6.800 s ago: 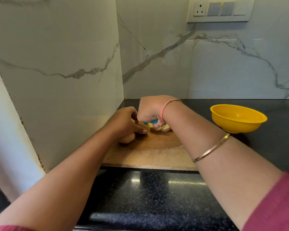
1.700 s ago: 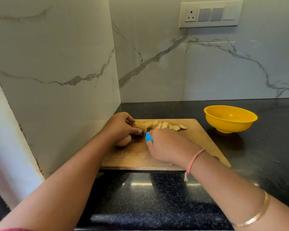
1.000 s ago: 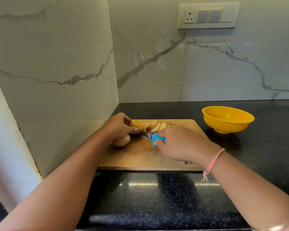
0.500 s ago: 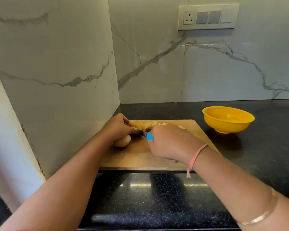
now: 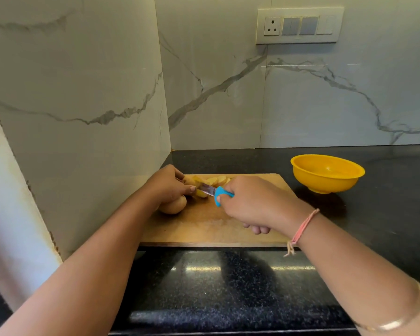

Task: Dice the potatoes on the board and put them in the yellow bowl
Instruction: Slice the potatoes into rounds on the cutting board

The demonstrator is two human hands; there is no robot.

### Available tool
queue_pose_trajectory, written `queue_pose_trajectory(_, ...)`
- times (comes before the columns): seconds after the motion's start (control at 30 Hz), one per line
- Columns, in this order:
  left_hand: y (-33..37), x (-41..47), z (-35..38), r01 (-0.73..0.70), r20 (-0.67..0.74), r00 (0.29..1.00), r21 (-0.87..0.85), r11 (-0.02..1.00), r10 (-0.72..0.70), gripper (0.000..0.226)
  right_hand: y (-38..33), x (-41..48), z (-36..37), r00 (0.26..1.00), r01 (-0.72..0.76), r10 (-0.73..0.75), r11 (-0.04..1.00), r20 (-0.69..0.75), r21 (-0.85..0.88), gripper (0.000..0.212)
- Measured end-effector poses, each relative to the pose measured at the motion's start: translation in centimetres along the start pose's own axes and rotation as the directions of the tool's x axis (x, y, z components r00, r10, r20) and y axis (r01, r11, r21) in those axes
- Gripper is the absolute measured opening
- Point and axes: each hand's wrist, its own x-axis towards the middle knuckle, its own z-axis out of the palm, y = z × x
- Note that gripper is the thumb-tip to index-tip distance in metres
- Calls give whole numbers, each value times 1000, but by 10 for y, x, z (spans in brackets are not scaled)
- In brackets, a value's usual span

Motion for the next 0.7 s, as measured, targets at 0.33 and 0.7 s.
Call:
queue_pose_trajectory(0.33,2,-3,1,-49,35,998,-31,998,50,46,-3,20,22,993,-75,71,997,-94,-36,23)
queue_pose_trajectory(0.7,5,-8,1,-123,81,989,-11,992,124,46,8,16,16,983,-155,156,988,-101,18,33)
